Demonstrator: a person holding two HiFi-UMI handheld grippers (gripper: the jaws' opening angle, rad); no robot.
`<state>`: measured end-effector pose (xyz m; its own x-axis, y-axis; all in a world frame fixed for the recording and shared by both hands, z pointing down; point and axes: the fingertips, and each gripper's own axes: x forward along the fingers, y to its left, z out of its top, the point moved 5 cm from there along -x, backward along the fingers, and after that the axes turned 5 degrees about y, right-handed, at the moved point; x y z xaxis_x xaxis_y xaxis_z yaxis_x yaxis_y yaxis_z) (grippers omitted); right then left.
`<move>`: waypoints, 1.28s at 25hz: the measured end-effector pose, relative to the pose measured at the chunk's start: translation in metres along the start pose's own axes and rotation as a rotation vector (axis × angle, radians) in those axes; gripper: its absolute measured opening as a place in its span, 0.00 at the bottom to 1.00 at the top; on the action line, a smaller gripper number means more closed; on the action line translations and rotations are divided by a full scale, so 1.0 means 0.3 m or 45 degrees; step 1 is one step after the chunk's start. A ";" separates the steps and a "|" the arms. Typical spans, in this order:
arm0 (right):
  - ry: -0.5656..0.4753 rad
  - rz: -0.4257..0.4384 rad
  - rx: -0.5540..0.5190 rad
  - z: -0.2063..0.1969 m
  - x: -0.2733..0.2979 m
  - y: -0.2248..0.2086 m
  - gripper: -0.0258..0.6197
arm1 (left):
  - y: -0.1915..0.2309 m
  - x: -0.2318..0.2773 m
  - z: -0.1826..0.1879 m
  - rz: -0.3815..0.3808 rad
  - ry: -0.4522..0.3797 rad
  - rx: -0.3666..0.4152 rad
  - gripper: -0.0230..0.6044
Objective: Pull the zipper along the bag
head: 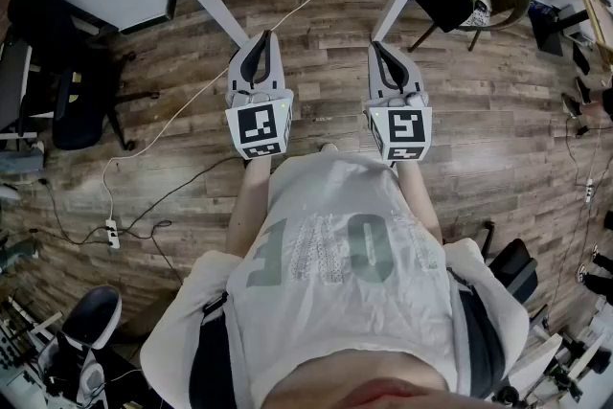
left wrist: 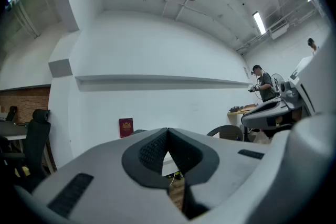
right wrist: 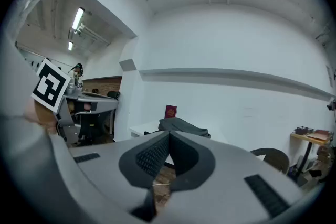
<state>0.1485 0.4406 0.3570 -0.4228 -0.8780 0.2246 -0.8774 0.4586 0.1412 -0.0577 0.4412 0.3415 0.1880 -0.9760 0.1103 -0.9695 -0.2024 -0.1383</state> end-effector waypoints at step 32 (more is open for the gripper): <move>0.065 -0.010 0.144 -0.110 0.242 -0.221 0.08 | 0.099 0.433 -0.020 -0.002 -0.023 -0.084 0.08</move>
<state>0.1835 0.3509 0.3958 -0.4061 -0.8720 0.2733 -0.9019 0.4307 0.0340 -0.0629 0.3089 0.3576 0.1922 -0.9770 0.0923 -0.9773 -0.1991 -0.0725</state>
